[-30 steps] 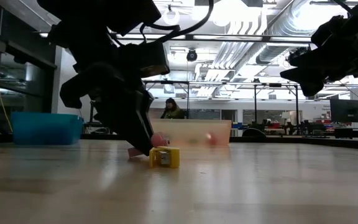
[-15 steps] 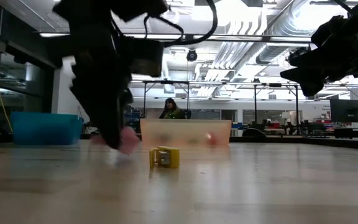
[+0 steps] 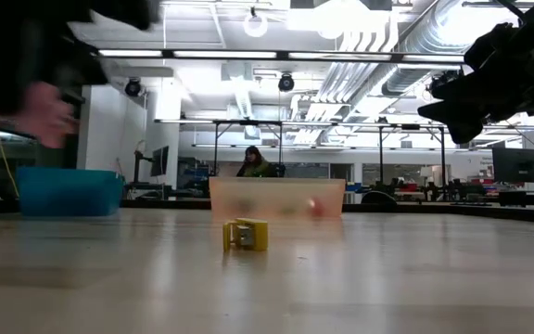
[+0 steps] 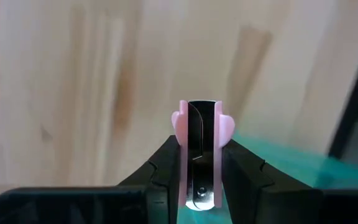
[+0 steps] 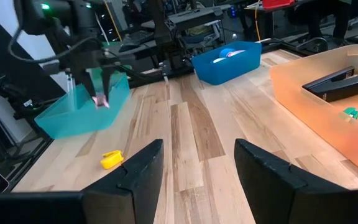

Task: Pick and place Stapler, Stapler remover, tape
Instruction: Put the pink staple remover into the green bin

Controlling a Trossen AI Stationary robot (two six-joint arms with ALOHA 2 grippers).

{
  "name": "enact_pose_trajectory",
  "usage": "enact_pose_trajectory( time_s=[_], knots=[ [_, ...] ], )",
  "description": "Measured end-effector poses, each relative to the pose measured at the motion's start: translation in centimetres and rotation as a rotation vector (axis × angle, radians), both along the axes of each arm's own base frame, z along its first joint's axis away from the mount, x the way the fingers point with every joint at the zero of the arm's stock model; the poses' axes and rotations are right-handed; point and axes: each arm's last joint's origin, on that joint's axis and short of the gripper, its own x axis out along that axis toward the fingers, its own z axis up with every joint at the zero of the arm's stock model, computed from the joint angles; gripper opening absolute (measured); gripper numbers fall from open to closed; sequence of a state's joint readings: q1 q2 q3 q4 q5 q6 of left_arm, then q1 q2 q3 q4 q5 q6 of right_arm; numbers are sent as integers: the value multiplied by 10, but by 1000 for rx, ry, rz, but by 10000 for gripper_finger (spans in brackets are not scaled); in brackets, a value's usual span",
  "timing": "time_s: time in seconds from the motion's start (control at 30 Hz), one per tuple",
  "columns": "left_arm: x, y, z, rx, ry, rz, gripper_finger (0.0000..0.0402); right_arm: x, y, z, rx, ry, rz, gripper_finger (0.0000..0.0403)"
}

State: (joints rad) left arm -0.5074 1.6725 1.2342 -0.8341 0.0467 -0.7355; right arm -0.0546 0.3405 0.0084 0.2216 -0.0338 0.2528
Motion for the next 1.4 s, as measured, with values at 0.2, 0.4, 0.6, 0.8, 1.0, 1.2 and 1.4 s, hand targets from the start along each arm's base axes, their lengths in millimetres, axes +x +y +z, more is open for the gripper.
enact_pose_trajectory(
  time_s=[0.2, 0.4, 0.6, 0.8, 1.0, 1.2, 1.4],
  knots=[
    [-26, -33, 4, -15, 13, 8, 80, 0, 0, 0, 0, 1, 0, 189],
    [-47, -56, 3, -23, 56, 22, 80, 0, 0, 0, 0, 1, 0, 189],
    [-62, -70, 1, -38, 80, 53, 80, 0, 0, 0, 0, 1, 0, 189],
    [-70, -78, -10, -148, 164, 138, 80, 0, 0, 0, 0, 0, 0, 189],
    [-67, -81, -22, -229, 153, 248, 80, 0, 0, 0, 0, 1, 0, 189],
    [-60, -87, -38, -235, 152, 269, 80, 0, 0, 0, 0, 0, 0, 189],
    [-56, -90, -49, -211, 148, 290, 80, 0, 0, 0, 0, 1, 0, 189]
  ],
)
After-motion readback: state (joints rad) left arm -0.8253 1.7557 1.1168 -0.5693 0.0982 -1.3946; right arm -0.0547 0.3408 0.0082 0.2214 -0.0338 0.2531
